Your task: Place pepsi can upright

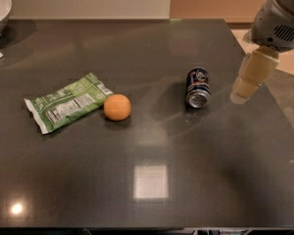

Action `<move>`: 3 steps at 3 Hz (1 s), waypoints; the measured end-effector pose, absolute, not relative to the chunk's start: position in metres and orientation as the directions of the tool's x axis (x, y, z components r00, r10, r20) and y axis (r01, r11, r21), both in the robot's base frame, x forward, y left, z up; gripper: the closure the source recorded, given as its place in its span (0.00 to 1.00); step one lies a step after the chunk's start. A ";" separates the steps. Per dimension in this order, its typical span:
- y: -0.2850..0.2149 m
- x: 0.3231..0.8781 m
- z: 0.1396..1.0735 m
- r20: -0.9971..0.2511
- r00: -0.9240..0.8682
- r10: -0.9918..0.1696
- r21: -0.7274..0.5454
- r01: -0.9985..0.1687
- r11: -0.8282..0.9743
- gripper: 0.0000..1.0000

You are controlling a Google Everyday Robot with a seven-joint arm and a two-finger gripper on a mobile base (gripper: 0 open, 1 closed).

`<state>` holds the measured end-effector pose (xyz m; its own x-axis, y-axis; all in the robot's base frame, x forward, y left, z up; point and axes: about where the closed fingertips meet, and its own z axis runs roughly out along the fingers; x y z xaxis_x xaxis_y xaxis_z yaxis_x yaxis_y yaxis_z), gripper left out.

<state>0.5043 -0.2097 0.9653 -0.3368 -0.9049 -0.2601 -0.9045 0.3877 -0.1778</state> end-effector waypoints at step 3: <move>-0.181 0.592 0.935 -0.289 -0.671 -0.682 -0.066 -0.697 0.714 0.00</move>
Offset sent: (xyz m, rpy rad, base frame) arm 0.0953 0.0270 -0.0293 0.1235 0.0845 -0.4596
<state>0.5916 -0.1809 0.9347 -0.6712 -0.6824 -0.2894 -0.6972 0.7138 -0.0661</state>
